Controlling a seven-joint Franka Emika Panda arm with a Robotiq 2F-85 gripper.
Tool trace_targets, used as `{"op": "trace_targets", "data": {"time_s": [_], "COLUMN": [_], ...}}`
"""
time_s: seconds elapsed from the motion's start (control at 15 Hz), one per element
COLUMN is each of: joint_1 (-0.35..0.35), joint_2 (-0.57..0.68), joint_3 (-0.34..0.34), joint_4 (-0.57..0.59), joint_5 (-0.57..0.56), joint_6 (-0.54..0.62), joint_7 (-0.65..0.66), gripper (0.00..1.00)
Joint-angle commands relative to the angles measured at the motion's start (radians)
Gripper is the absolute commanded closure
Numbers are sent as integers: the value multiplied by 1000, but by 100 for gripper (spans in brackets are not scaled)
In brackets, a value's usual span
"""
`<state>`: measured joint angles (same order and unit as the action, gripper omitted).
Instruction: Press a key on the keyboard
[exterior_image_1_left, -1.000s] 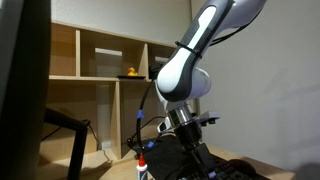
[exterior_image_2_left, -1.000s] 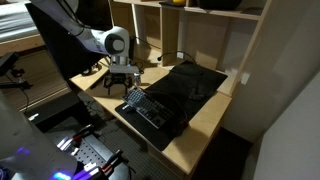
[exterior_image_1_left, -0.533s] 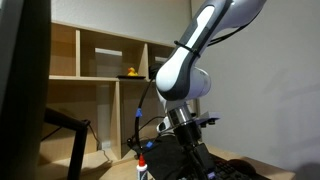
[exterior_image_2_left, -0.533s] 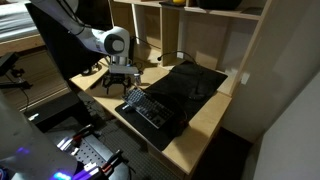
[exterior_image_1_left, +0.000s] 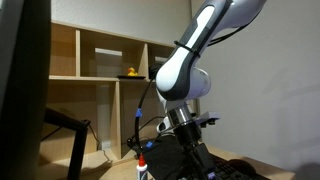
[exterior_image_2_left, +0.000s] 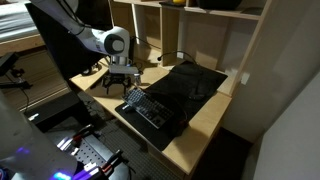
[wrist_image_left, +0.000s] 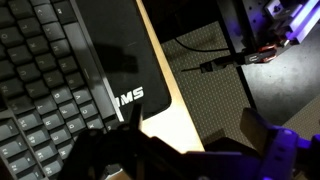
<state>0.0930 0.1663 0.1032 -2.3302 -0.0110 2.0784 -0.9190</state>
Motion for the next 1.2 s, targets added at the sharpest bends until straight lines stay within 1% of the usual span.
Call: {"op": "trace_targets", "data": {"time_s": [0.0,0.13,0.2,0.27,0.33,0.53,0.6,0.8,0.93,1.13], "joint_1": [-11,-11,-11,-18,-21,-49,-45,-65,-62,-60], "joint_2": [1,1,66,117,144,224,173,228,193,90], "joint_3": [11,11,2,-4,-9,-12,6,5,10,31], "joint_4": [2,2,11,13,10,26,2,18,-2,-49], "joint_5": [-2,-2,-25,-22,-31,-5,-21,-23,-29,-18], "joint_6": [-2,-2,29,56,87,145,117,138,146,130], "joint_7": [2,2,35,43,65,93,82,91,95,77], "gripper": [0,0,0,0,0,0,0,0,0,0]}}
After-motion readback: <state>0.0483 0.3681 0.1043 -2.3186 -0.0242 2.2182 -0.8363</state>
